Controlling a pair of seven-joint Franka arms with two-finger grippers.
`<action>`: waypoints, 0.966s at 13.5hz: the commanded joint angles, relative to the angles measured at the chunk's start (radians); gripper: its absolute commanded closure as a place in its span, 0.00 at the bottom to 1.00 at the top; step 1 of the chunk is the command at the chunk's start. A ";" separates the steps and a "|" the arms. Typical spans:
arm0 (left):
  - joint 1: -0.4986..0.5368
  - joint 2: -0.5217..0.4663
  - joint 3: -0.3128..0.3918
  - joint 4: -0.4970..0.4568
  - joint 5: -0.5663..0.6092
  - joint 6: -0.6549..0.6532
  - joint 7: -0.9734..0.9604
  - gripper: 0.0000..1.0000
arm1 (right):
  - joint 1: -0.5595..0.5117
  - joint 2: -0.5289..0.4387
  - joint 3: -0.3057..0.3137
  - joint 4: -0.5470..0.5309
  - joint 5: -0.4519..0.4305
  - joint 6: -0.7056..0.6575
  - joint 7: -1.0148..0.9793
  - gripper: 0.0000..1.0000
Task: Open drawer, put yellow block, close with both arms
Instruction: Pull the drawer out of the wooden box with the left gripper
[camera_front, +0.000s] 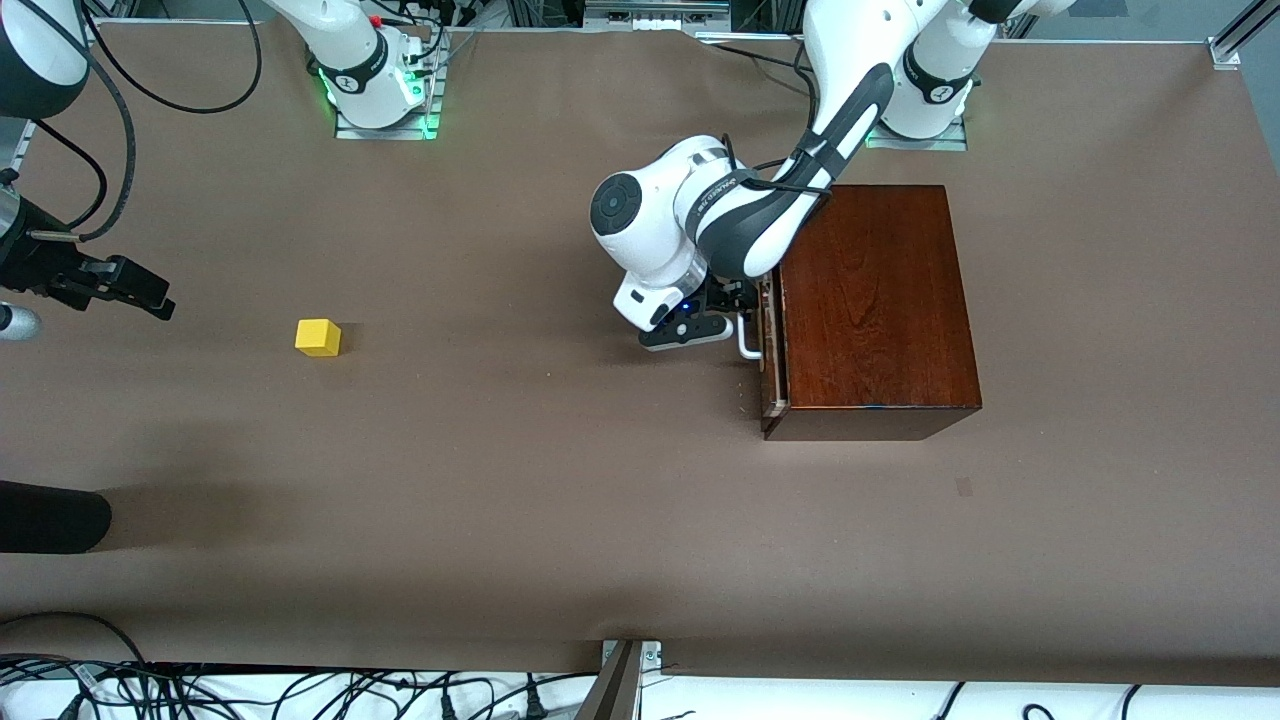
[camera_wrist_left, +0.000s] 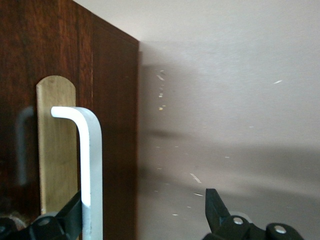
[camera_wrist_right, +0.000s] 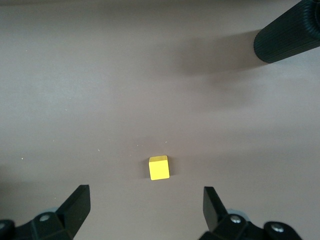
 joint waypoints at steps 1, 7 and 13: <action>-0.038 0.081 -0.002 0.131 -0.026 -0.005 -0.054 0.00 | -0.003 -0.002 0.006 0.014 0.001 -0.008 0.008 0.00; -0.065 0.135 -0.003 0.212 -0.026 -0.005 -0.073 0.00 | -0.001 -0.004 0.007 0.014 0.002 -0.011 0.005 0.00; -0.105 0.182 -0.003 0.301 -0.047 -0.005 -0.099 0.00 | 0.010 -0.002 0.014 0.014 -0.007 -0.008 0.006 0.00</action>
